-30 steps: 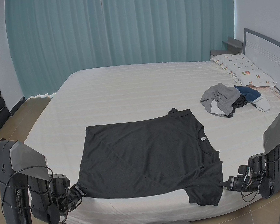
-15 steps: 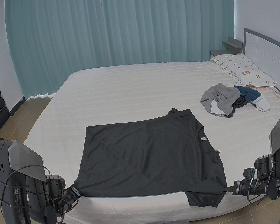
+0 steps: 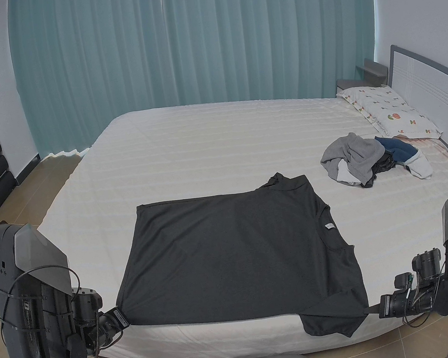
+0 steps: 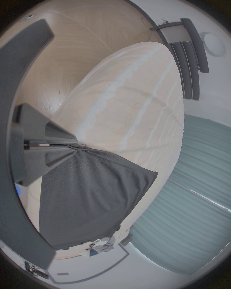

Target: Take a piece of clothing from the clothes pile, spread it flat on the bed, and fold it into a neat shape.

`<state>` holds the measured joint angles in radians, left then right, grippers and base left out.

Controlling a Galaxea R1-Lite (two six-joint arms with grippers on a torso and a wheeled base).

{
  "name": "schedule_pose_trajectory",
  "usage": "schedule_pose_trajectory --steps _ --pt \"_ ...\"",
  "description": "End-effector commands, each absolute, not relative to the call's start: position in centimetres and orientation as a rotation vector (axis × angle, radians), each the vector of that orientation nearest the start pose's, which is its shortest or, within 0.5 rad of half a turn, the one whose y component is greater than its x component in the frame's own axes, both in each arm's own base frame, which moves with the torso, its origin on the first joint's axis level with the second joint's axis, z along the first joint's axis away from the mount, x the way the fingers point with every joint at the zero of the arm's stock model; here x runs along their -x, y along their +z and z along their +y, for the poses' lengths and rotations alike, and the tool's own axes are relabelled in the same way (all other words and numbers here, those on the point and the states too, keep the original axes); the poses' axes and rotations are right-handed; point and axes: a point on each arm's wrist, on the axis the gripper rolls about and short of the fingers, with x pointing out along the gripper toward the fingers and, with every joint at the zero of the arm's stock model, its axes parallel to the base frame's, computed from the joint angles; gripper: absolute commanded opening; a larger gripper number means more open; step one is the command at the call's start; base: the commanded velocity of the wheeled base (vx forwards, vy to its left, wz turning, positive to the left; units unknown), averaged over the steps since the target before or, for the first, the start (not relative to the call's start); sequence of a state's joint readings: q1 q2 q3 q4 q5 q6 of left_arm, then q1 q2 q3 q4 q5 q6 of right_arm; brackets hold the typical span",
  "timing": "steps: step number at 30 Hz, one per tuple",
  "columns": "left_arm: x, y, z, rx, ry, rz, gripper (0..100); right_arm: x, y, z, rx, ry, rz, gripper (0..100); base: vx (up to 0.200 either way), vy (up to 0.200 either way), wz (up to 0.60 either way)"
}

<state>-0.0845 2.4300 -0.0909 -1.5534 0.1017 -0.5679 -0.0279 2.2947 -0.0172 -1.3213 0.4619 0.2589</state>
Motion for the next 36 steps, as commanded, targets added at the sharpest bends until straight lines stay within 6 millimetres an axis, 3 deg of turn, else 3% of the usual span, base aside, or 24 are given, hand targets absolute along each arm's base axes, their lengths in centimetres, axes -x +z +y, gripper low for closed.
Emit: schedule_pose_trajectory --steps 1,18,36 --pt "-21.7 -5.4 -1.7 0.414 0.229 0.810 0 -19.6 -2.5 -0.4 -0.453 0.259 0.944 0 0.000 0.000 0.00" --pt "-20.2 -5.6 -2.2 0.328 0.251 0.921 0 -17.8 -1.4 -1.3 -0.382 0.259 1.010 0 0.000 0.000 0.00" --pt "-17.9 -3.8 -3.0 0.258 0.226 1.073 0 -15.4 0.0 -2.0 -0.337 0.257 1.083 0 0.000 0.000 0.00"
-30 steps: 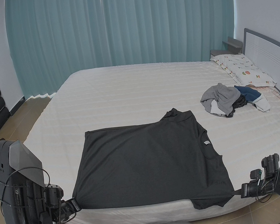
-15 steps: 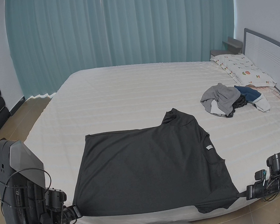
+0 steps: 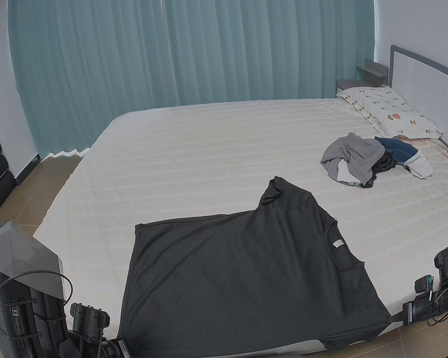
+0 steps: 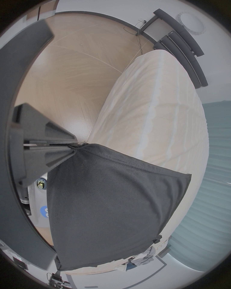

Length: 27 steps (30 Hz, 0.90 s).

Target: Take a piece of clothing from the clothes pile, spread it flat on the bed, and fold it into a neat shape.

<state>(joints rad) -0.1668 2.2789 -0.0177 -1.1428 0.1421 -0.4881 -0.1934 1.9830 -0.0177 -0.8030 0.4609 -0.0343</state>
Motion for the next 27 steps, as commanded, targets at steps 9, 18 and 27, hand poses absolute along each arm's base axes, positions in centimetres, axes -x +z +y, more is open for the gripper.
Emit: schedule_pose_trajectory --steps 9,18,27 --pt "-18.3 -3.2 -3.2 0.272 0.211 1.029 0 -15.6 0.4 -2.1 -0.332 0.269 1.060 0 0.000 0.000 0.00" --pt "-22.8 -1.4 -2.8 0.489 0.208 0.645 0 -19.8 1.8 -2.3 -0.374 0.265 0.877 0 0.000 0.000 0.00" --pt "-24.0 -1.3 -2.8 0.552 0.221 0.593 0 -23.2 3.4 -1.7 -0.460 0.257 0.791 0 0.000 0.000 0.00"
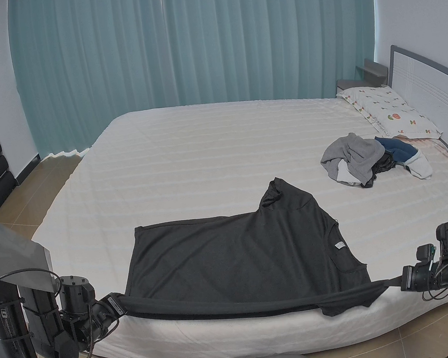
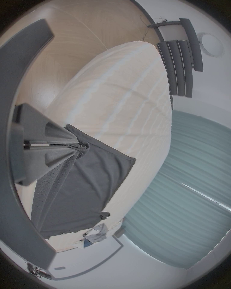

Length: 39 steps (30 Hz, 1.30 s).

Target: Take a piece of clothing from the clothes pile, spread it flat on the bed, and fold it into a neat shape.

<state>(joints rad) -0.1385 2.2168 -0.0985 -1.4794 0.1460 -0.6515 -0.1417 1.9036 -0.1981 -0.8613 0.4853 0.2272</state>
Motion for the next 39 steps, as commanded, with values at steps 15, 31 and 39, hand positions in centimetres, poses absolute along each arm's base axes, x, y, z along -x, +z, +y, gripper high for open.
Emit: schedule_pose_trajectory --steps 15,31,39 --pt "-26.5 -2.0 -3.1 0.570 0.204 0.542 0 -26.5 3.9 -1.4 -0.431 0.274 0.732 0 0.000 0.000 0.00" --pt "-29.7 -3.3 -3.5 0.579 0.187 0.493 0 -29.6 2.0 -1.2 -0.441 0.280 0.749 0 0.000 0.000 0.00" --pt "-31.1 -4.8 -3.7 0.580 0.188 0.493 0 -31.5 0.4 -0.8 -0.462 0.275 0.768 0 0.000 0.000 0.00"
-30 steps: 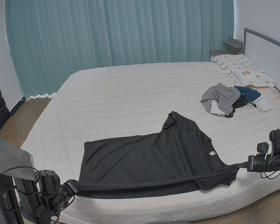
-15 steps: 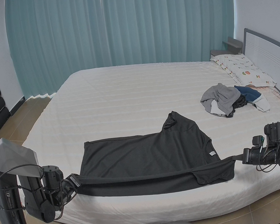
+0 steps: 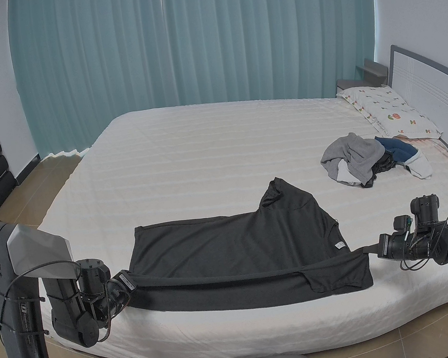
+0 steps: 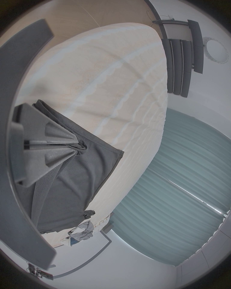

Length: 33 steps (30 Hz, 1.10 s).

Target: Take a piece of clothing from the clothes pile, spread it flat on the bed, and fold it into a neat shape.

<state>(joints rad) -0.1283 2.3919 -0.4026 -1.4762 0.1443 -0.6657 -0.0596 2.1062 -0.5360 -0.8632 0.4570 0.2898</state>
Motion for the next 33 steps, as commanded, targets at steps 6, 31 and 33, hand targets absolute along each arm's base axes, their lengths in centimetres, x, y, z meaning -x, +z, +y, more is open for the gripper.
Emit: schedule_pose_trajectory --steps 6,31,33 --pt "-31.9 -5.1 -3.8 0.582 0.184 0.476 0 -32.4 -0.6 -0.8 -0.477 0.270 0.779 0 0.000 0.000 0.00" --pt "-32.6 0.1 -2.0 0.625 0.193 0.327 100 -30.3 -0.1 0.4 -0.748 0.231 0.705 100 0.000 0.000 0.00" --pt "-32.3 1.0 -2.3 0.638 0.179 0.327 100 -30.2 -0.4 0.4 -0.789 0.224 0.706 100 0.000 0.000 0.00"
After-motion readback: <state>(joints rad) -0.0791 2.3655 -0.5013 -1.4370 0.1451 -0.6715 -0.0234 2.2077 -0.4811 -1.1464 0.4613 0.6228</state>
